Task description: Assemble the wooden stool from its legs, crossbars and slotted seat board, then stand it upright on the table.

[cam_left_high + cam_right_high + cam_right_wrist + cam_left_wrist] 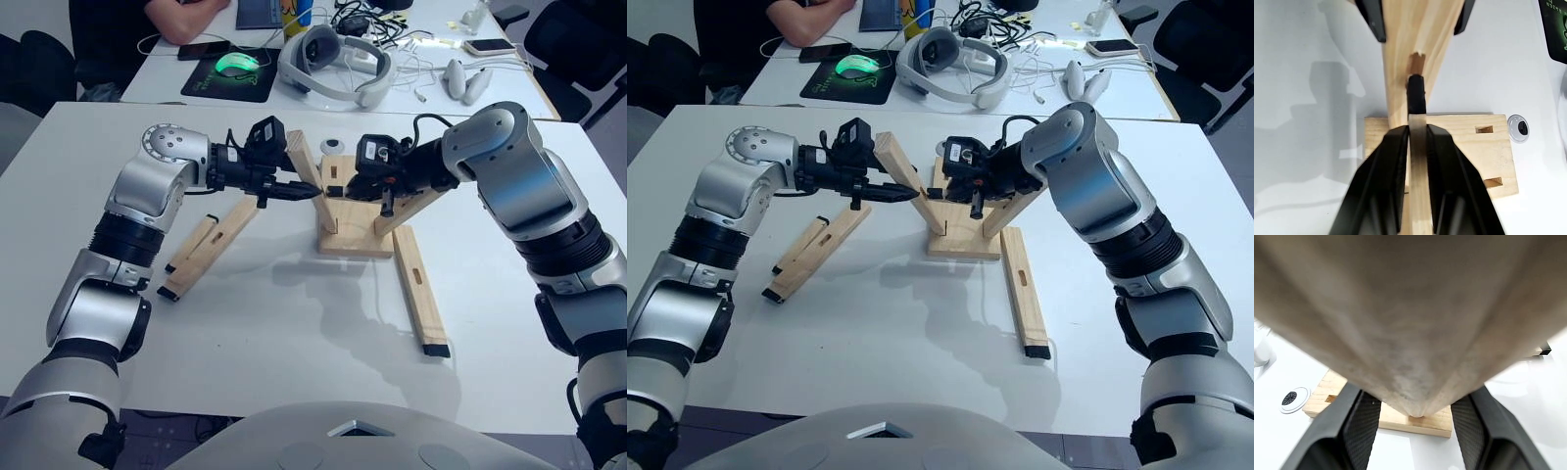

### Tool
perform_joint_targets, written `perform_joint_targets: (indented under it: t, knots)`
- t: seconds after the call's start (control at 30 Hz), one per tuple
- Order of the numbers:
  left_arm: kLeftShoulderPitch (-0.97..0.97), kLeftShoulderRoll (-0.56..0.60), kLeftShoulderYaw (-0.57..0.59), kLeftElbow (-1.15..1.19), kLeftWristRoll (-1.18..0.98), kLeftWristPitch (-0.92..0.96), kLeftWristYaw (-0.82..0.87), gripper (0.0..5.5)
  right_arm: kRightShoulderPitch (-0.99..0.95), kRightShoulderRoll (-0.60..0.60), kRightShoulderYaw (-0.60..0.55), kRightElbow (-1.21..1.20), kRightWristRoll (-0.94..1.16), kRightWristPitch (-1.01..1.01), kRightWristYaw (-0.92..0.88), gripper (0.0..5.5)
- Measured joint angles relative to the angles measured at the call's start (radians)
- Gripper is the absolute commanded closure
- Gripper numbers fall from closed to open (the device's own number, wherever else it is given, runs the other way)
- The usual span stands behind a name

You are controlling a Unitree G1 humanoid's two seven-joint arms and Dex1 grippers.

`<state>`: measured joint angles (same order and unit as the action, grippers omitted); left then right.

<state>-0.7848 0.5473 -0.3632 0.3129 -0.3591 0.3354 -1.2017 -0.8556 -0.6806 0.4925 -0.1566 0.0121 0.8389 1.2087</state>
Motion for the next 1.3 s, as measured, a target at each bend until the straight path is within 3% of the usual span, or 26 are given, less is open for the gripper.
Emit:
perform_joint_targets:
  t: [0.43,1.1,1.17,1.3]
  knots:
    - [-0.035,-0.054,-0.031,0.025,0.045,0.007,0.022,3.46,0.028,-0.007,-0.012,-0.001,0.0,0.014,-0.013,5.05]
    - [-0.016,-0.047,-0.048,-0.125,0.081,0.106,0.069,3.46,0.031,-0.029,-0.005,-0.031,-0.005,0.028,0.003,5.05]
    - [-0.015,-0.047,-0.048,-0.125,0.081,0.105,0.069,3.46,0.032,-0.029,-0.005,-0.028,-0.006,0.018,0.0,4.59]
    - [-0.015,-0.06,-0.063,-0.147,0.087,0.098,0.069,3.47,0.042,0.008,0.001,-0.009,-0.005,0.006,-0.017,4.55]
